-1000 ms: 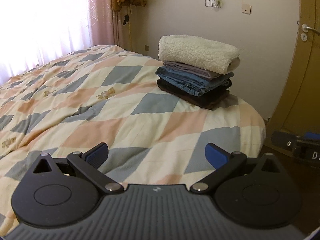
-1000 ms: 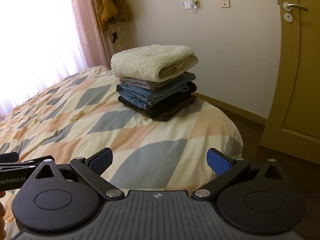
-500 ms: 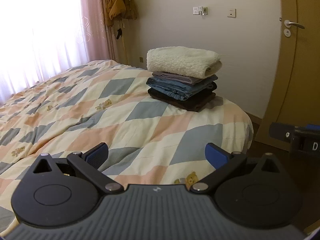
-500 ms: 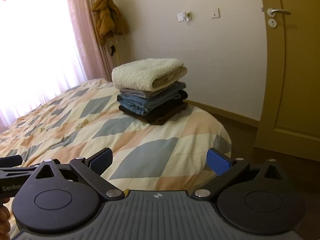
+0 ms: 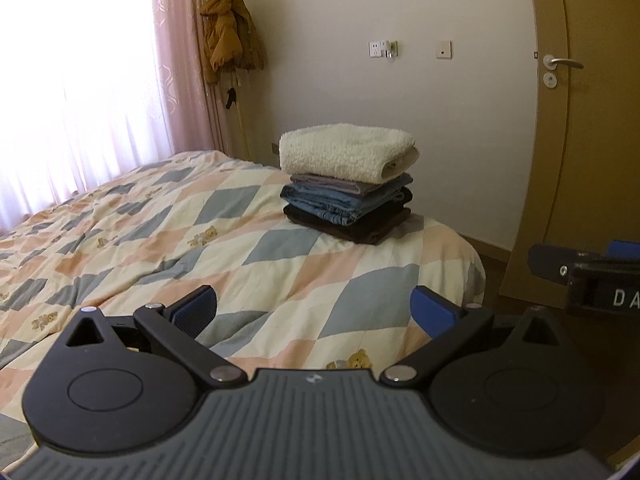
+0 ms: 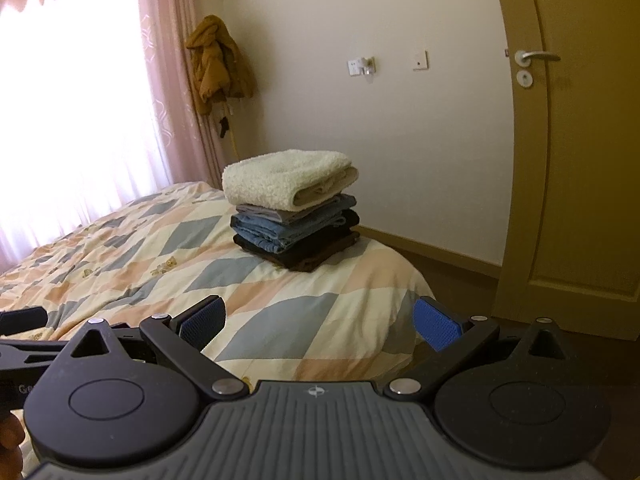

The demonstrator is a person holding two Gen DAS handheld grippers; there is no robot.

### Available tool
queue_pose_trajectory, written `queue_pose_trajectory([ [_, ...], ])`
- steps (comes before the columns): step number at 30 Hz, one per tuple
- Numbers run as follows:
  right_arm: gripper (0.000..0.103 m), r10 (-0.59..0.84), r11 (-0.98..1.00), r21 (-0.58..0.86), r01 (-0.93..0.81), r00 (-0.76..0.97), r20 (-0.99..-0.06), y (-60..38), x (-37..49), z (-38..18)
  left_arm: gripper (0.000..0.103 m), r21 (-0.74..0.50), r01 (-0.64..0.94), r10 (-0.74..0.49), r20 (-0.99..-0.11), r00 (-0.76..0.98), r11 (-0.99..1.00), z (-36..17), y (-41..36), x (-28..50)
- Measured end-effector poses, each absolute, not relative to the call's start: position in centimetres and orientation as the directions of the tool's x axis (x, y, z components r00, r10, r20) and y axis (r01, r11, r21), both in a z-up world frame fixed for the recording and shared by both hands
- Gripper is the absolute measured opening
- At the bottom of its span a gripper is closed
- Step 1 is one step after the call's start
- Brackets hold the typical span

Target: Fold clothes

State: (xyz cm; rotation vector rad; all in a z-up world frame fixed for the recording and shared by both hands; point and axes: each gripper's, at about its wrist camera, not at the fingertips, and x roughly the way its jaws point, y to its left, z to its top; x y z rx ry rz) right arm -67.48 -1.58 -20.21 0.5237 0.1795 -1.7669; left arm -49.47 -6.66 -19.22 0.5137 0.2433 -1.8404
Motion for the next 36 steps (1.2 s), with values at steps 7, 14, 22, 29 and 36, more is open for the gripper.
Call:
queue_pose_trajectory([
  [7, 0.103, -0.895, -0.255, 0.137, 0.957, -0.180, -0.409, -0.5, -67.1, -19.2, 0.102, 0.079, 0.944, -0.864, -0.434, -0.255, -0.319, -18.1, -6.0, -48.9],
  [14, 0.103, -0.902, -0.244, 0.130, 0.961, -0.176, -0.394, 0.0, -66.5, -18.6, 0.102, 0.077, 0.946, -0.868, -0.428, -0.253, -0.314, -17.6, -6.1, -48.5],
  [22, 0.103, -0.907, -0.231, 0.119, 0.966, -0.169, -0.386, -0.5, -66.3, -18.2, 0.102, 0.071, 0.946, -0.866, -0.429, -0.257, -0.315, -17.4, -7.1, -48.3],
  [29, 0.103, -0.895, -0.248, 0.116, 0.962, -0.182, -0.408, -2.5, -66.9, -18.7, 0.102, 0.071, 0.946, -0.852, -0.461, -0.249, -0.315, -18.4, -10.0, -49.0],
  [36, 0.103, -0.882, -0.255, 0.119, 0.960, -0.180, -0.436, -4.8, -67.6, -19.5, 0.102, 0.070, 0.947, -0.840, -0.485, -0.243, -0.314, -19.2, -12.2, -49.5],
])
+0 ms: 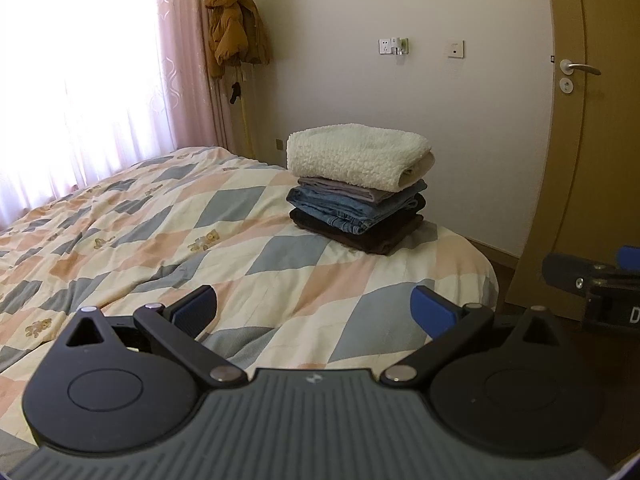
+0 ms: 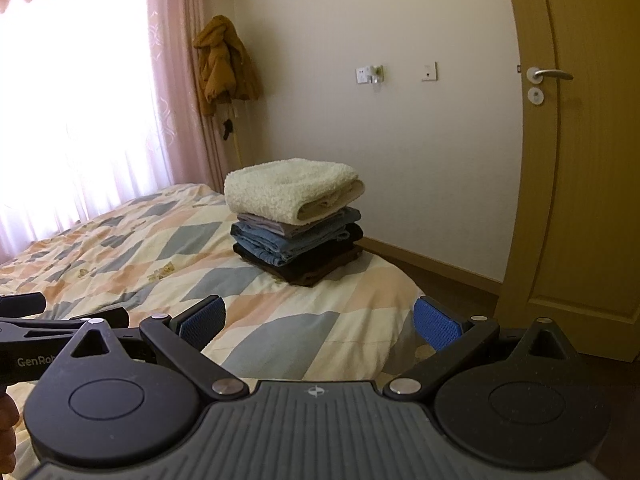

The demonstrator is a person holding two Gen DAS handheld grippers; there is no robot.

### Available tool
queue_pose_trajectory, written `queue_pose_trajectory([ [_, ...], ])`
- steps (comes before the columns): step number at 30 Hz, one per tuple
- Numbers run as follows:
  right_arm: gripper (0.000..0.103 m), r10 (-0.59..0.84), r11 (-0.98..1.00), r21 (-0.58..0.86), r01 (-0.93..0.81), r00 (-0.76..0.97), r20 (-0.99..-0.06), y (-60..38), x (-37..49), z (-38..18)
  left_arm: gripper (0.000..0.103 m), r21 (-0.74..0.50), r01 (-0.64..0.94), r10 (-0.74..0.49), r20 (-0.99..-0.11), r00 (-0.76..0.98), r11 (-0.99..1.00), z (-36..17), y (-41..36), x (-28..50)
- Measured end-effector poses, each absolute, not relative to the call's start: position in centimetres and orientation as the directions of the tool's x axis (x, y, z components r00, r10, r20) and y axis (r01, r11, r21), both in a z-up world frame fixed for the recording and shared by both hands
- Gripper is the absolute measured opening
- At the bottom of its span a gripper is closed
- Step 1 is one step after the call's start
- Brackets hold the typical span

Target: Fold clothes

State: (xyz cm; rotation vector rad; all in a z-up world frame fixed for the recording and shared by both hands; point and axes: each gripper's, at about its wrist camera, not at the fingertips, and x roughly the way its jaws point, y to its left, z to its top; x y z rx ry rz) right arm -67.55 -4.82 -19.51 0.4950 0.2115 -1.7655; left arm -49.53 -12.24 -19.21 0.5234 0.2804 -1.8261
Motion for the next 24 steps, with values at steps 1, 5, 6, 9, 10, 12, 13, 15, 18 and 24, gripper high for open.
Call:
queue_pose_trajectory([
  [1, 0.103, -0.881, -0.254, 0.118, 0.960, -0.179, -0.439, -5.2, -67.6, -19.6, 0.102, 0.069, 0.947, -0.839, -0.487, -0.243, -0.314, -19.3, -12.6, -49.6],
  [5, 0.103, -0.878, -0.250, 0.116, 0.961, -0.174, -0.446, -6.6, -67.9, -19.9, 0.102, 0.073, 0.947, -0.837, -0.494, -0.238, -0.312, -19.6, -13.8, -49.9],
  [6, 0.103, -0.876, -0.250, 0.115, 0.961, -0.174, -0.449, -6.9, -67.9, -20.0, 0.102, 0.073, 0.947, -0.835, -0.496, -0.237, -0.312, -19.8, -14.2, -50.0],
  [9, 0.103, -0.870, -0.255, 0.113, 0.960, -0.177, -0.460, -8.0, -68.2, -20.3, 0.102, 0.073, 0.949, -0.832, -0.505, -0.230, -0.307, -20.2, -15.2, -50.0],
  [10, 0.103, -0.868, -0.257, 0.113, 0.960, -0.178, -0.464, -8.4, -68.3, -20.5, 0.102, 0.073, 0.949, -0.831, -0.508, -0.228, -0.305, -20.3, -15.5, -50.0],
  [12, 0.103, -0.864, -0.259, 0.114, 0.959, -0.177, -0.471, -9.0, -68.3, -20.7, 0.102, 0.073, 0.950, -0.829, -0.513, -0.224, -0.302, -20.6, -16.1, -50.0],
  [13, 0.103, -0.863, -0.258, 0.113, 0.959, -0.176, -0.473, -9.3, -68.3, -20.8, 0.102, 0.074, 0.951, -0.828, -0.516, -0.222, -0.301, -20.7, -16.4, -50.0],
  [15, 0.103, -0.861, -0.255, 0.112, 0.960, -0.173, -0.477, -9.9, -68.3, -21.0, 0.102, 0.078, 0.951, -0.827, -0.518, -0.218, -0.300, -20.8, -16.9, -50.0],
  [18, 0.103, -0.860, -0.250, 0.112, 0.962, -0.168, -0.481, -10.8, -68.3, -21.3, 0.102, 0.088, 0.951, -0.828, -0.519, -0.209, -0.296, -21.1, -17.7, -50.2],
  [24, 0.103, -0.856, -0.245, 0.110, 0.963, -0.162, -0.490, -12.4, -68.5, -21.7, 0.102, 0.106, 0.952, -0.827, -0.529, -0.189, -0.286, -21.8, -19.5, -50.8],
])
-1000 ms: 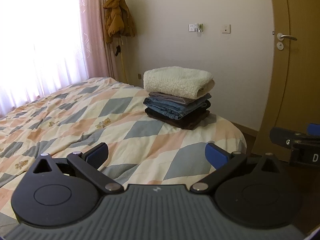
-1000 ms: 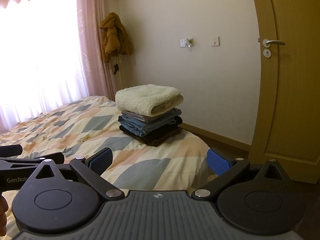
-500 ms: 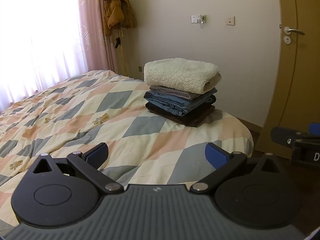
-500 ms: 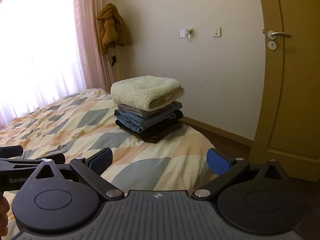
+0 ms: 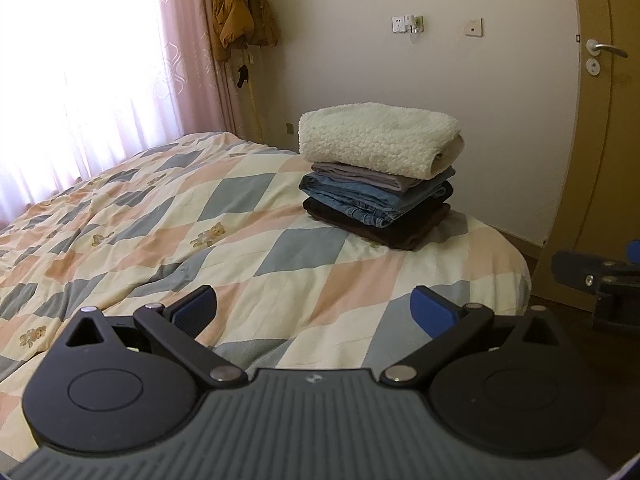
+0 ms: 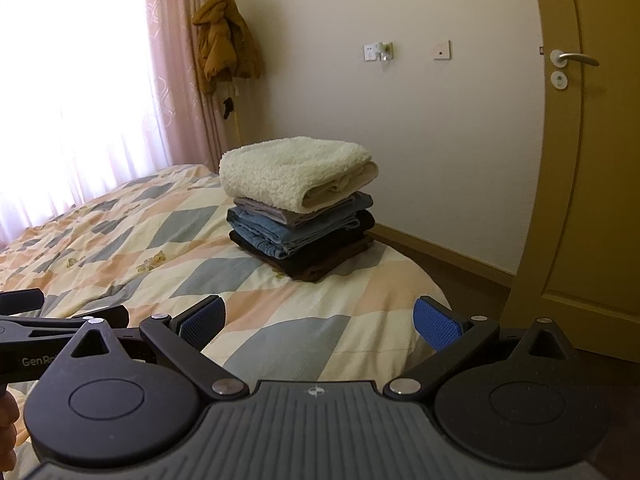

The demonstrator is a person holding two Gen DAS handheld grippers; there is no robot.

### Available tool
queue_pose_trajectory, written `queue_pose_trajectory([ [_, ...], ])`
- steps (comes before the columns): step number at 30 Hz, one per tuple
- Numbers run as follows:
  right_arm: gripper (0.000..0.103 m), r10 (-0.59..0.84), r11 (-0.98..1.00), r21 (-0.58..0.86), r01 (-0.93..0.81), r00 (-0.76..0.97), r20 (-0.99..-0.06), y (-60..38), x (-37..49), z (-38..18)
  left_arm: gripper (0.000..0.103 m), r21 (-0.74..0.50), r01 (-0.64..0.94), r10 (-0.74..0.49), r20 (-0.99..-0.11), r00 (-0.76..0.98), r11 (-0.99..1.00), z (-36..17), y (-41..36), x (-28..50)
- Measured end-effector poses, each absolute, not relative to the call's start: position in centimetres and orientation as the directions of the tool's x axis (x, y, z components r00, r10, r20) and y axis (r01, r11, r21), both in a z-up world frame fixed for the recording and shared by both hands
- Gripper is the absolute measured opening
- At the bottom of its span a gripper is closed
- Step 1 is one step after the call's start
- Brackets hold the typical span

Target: Fold clothes

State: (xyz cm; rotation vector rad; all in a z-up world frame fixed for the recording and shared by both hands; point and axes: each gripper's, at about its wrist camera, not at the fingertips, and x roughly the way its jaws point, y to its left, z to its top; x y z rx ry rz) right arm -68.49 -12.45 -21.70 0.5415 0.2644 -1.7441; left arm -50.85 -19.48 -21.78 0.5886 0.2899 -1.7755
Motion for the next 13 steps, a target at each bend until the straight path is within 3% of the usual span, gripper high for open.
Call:
queue_pose_trajectory([
  [13, 0.103, -0.839, -0.264, 0.103, 0.959, -0.176, -0.515, -15.8, -69.9, -22.9, 0.102, 0.070, 0.949, -0.809, -0.544, -0.221, -0.306, -23.2, -23.3, -52.2],
])
